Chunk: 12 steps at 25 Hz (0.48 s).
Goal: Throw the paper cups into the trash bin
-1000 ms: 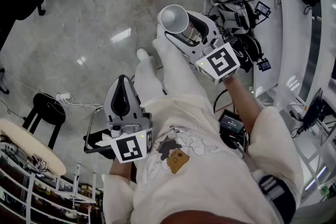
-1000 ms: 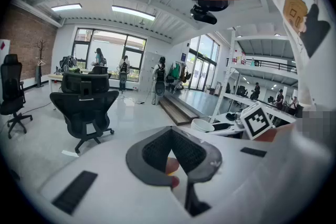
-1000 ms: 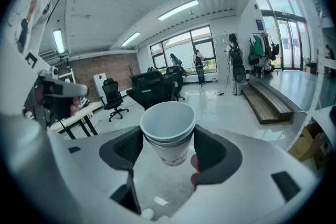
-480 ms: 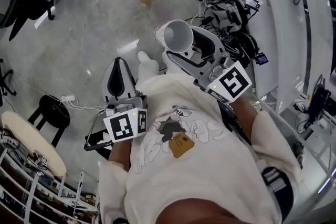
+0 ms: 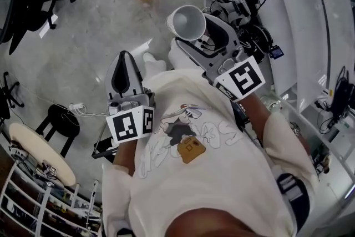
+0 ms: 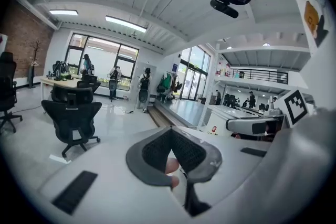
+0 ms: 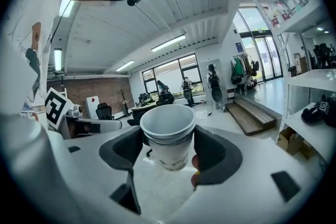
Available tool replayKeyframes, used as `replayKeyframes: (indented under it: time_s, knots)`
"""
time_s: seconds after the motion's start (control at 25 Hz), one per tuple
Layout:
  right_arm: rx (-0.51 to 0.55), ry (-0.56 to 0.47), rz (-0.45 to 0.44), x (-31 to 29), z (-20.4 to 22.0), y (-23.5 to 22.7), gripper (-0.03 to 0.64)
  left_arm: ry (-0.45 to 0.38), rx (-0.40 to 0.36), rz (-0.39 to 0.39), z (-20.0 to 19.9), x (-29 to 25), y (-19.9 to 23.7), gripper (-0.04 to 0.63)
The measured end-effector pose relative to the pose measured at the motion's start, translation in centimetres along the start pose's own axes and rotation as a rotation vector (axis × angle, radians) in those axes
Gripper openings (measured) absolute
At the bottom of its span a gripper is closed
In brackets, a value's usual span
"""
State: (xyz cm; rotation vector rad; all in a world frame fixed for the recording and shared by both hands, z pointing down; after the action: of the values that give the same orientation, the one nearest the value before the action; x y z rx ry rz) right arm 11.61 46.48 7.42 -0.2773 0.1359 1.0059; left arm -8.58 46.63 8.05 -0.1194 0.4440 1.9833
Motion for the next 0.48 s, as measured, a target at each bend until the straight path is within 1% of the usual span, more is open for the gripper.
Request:
replayKeyframes:
  time_s: [0.12, 0.28, 0.36, 0.48]
  knots:
    - [0.0, -0.006, 0.005, 0.5, 0.1, -2.4, 0.31, 0.018, 0.029, -0.027, 1.1, -1.0, -1.7, 0.003]
    - [-0.001, -0.012, -0.021, 0.6, 0.6, -4.8, 0.31, 0.037, 0.024, -0.037, 2.1, -2.1, -3.6, 0.003]
    - [-0.007, -0.002, -0.022, 0.0, 0.8, -5.8, 0.31, 0.047, 0.024, -0.036, 2.1, -3.0, -3.5, 0.003]
    - [0.004, 0.023, -0.029, -2.2, 0.7, -6.6, 0.31, 0.069, 0.04, -0.045, 1.9, -4.7, -2.3, 0.003]
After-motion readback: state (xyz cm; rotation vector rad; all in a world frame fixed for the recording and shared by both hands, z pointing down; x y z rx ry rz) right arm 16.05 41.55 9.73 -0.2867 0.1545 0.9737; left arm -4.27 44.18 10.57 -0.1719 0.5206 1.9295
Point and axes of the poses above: the fingertips, and each gripper's own axes: x backward along the fingers, y to its left, z out of its underside, the point moved 5 cm from there along x, backward along the fingers, and after that the axes turned 2 degrees about x, right-handed, at the moved point
